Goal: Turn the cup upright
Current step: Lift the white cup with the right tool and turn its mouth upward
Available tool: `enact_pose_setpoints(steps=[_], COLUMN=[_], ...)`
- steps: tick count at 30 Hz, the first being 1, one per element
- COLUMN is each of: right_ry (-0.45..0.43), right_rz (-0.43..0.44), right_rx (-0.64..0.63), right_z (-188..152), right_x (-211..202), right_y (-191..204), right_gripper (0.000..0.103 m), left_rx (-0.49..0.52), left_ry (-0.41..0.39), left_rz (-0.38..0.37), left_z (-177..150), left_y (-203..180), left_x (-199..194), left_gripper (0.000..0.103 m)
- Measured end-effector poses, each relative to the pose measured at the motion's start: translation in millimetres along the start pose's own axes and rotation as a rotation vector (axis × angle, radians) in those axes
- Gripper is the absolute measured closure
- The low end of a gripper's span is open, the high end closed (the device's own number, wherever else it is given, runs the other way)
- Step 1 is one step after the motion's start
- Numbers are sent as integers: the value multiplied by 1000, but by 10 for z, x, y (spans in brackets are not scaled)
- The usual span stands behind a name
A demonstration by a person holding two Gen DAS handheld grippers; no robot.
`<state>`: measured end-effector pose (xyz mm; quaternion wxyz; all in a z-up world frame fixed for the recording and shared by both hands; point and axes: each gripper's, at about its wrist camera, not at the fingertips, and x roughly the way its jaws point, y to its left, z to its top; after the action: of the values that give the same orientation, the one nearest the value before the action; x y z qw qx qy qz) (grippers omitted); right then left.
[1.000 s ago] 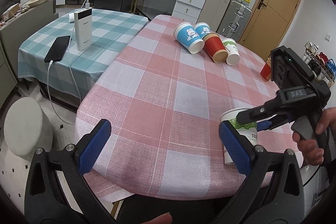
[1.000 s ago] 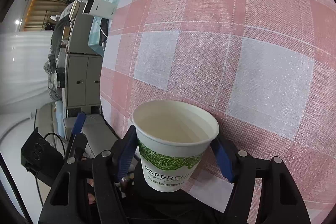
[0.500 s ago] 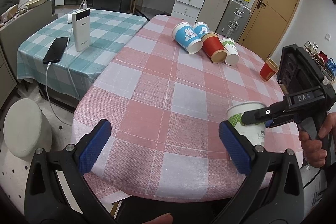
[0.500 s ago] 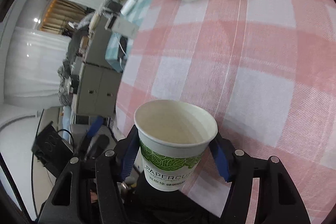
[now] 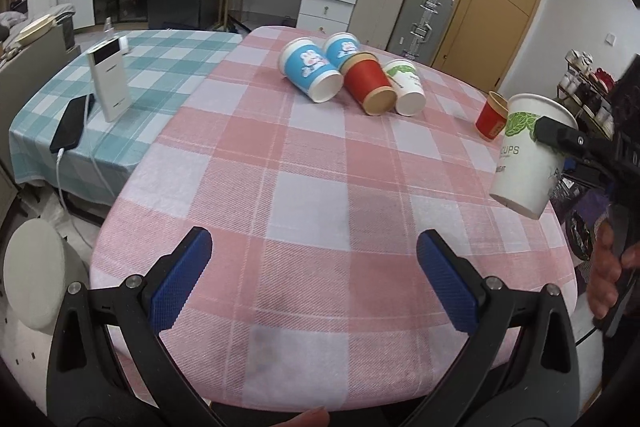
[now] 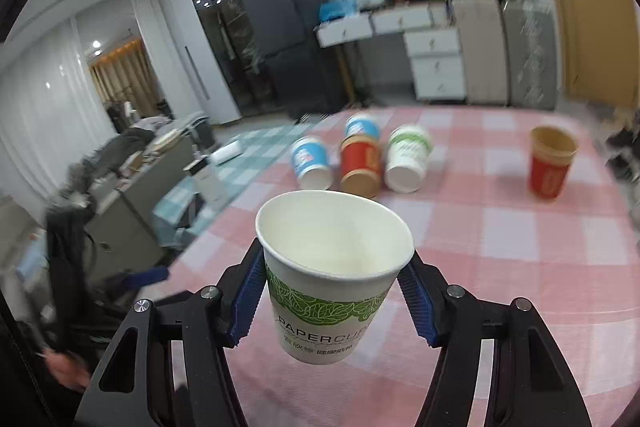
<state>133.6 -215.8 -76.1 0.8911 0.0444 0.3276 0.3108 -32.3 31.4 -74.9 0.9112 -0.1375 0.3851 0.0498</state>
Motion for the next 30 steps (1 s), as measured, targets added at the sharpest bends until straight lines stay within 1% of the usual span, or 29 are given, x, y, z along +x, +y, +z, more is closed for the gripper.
enact_pose_setpoints(steps=[4,7,10,13,17,21,26,30], right_ry=[-60,-69,-74,-55,-44,-6,-7,6], right_rz=[-127,-161,-164,-176,-158,-147,-125,-112], right_rx=[-80,-82,-84,-131,-123,-121,-109,-134], right_z=[-266,-428,-545,-602,-647,-711,-785,-862], right_x=[-33,43,94,179,232,316,281,245], right_y=[116,137,152,206,208,198,189,234], right_gripper=[39,39,39,39,39,39,39,39], left_rx=[33,44,47,44,57,54,66,75], left_ry=[12,31,43,55,61,70,99,89], left_rz=[-24,-38,-39,-44,-41,-39,-20,-24], left_z=[59,81,91,95,86,76,68,68], left_y=[-199,-313,-385,-428,-471,-477,-493,-506], left_x=[136,262,363,437,488,516,527,469], left_gripper=[1,1,1,1,1,1,1,1])
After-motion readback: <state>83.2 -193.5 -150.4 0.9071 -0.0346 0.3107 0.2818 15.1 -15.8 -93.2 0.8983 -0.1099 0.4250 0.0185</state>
